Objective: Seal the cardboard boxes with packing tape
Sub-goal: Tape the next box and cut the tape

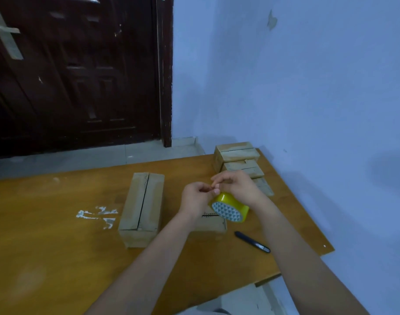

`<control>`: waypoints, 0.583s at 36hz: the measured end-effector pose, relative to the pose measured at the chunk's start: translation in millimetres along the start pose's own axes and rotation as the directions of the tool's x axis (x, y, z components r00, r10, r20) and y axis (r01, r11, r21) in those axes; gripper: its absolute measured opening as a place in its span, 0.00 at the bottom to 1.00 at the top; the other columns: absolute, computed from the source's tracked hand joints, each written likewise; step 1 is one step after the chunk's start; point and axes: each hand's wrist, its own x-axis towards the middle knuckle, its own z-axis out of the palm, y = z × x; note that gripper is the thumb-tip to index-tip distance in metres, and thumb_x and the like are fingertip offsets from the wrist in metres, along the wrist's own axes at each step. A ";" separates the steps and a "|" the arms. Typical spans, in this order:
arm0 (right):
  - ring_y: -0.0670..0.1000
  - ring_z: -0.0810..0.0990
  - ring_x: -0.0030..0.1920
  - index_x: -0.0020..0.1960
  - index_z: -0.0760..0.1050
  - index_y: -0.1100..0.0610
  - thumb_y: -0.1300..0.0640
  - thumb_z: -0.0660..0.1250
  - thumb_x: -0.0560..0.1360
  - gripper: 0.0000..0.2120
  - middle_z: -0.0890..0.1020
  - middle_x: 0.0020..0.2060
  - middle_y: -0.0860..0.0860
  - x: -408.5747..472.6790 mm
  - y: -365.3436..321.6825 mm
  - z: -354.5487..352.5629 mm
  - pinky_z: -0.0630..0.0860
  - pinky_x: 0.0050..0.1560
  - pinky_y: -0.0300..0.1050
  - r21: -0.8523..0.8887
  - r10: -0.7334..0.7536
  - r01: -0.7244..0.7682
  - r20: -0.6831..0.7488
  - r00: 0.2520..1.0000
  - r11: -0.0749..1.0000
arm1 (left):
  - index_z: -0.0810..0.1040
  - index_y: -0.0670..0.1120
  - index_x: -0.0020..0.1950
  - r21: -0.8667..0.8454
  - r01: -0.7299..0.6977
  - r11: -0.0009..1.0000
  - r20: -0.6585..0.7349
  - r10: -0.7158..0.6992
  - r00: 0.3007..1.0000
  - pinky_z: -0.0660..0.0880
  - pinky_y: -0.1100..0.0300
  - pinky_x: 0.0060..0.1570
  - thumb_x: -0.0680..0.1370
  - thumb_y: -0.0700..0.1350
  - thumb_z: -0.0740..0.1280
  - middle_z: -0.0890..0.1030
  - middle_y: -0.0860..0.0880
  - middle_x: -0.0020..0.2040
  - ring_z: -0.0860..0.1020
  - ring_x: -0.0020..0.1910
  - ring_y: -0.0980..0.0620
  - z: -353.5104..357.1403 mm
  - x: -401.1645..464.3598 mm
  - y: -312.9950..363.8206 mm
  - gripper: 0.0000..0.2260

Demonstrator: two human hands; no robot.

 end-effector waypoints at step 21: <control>0.50 0.79 0.50 0.56 0.78 0.57 0.55 0.64 0.78 0.10 0.81 0.49 0.52 -24.4 -16.3 -1.7 0.74 0.50 0.42 0.140 0.130 -0.124 -0.034 0.991 0.982 | 0.75 0.44 0.38 -0.134 0.168 0.977 -0.150 -0.188 0.971 0.68 0.59 0.36 0.79 0.43 0.63 0.76 0.48 0.35 0.73 0.37 0.50 -5.0 8.0 0.2 0.10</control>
